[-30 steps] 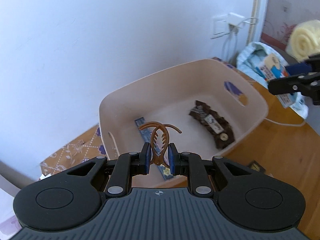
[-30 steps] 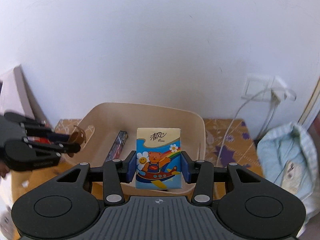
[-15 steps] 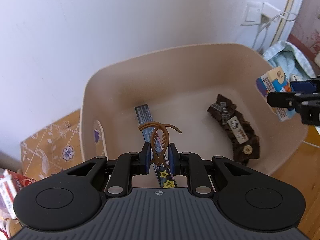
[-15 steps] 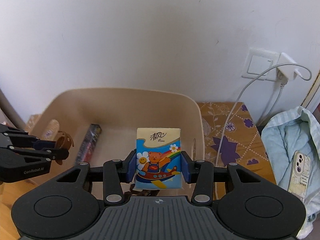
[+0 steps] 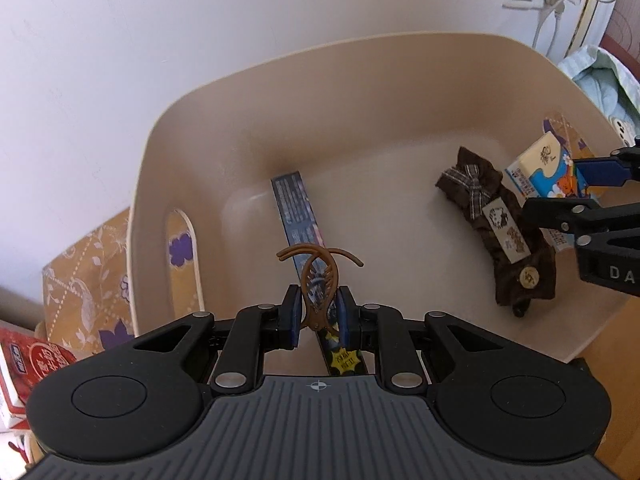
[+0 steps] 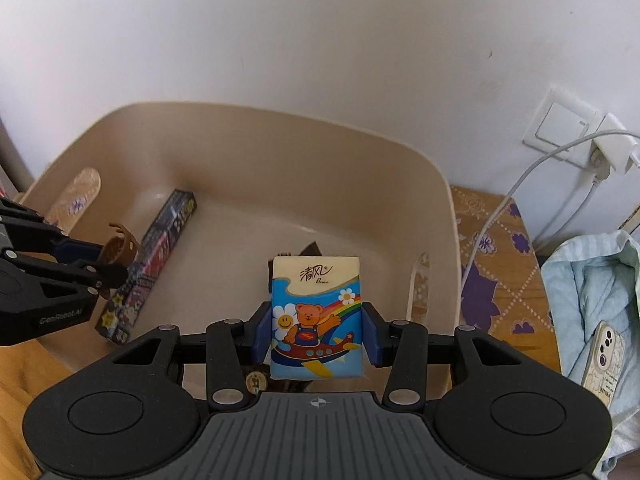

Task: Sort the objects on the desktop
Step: 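Release the hair clip and tissue pack into the basket with both tools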

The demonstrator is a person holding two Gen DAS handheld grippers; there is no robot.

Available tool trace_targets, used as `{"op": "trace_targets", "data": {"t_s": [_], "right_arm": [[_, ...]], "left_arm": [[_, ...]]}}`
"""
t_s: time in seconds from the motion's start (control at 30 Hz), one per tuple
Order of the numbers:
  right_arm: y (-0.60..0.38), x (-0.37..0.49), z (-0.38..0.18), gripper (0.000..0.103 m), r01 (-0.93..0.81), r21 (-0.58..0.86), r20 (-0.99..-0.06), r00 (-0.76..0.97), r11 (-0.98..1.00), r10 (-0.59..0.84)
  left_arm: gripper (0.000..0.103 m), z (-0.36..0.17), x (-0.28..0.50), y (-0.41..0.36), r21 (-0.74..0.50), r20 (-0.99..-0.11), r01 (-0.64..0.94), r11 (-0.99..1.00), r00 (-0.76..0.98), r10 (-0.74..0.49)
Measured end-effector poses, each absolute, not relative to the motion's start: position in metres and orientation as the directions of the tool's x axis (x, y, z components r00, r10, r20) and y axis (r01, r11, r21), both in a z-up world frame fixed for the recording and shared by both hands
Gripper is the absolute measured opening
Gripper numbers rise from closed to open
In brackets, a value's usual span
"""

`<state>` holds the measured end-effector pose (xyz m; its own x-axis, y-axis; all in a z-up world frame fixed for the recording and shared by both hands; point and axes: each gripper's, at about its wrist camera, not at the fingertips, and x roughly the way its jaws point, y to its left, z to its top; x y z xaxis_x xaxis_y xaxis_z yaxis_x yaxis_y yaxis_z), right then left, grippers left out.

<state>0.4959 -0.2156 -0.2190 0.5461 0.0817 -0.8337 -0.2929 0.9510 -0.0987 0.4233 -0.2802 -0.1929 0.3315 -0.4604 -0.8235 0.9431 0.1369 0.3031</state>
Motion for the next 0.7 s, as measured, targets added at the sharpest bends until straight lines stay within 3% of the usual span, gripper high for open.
{"op": "trace_targets", "data": {"t_s": [0.13,0.2,0.3,0.47,0.6,0.7], "right_arm": [[-0.218,0.491,-0.216,0.06,-0.308,-0.106,-0.833,0.546,0.945,0.085],[-0.22,0.488,-0.211,0.07,-0.308,-0.108,-0.827,0.555,0.945,0.087],[-0.223,0.483,-0.203,0.078,-0.313,-0.109,-0.815,0.572,0.943,0.096],[-0.231,0.471,-0.187,0.087,-0.301,-0.087,-0.794,0.597,0.95,0.116],[-0.237,0.46,-0.172,0.102,-0.308,-0.036,-0.769,0.615,0.951,0.17],[-0.243,0.447,-0.161,0.103,-0.312,-0.004,-0.737,0.643,0.95,0.208]], "left_arm": [[0.023,-0.191,0.423,-0.273,0.268,-0.835,0.954,0.132,0.299,-0.462],[0.045,-0.189,0.42,-0.268,0.28,-0.821,0.95,0.141,0.313,-0.478],[0.052,-0.184,0.419,-0.261,0.26,-0.804,0.953,0.154,0.302,-0.512],[0.058,-0.171,0.409,-0.25,0.267,-0.776,0.954,0.139,0.298,-0.556],[0.06,-0.157,0.401,-0.24,0.266,-0.751,0.954,0.136,0.294,-0.591],[0.061,-0.144,0.398,-0.227,0.259,-0.727,0.956,0.137,0.286,-0.624]]}}
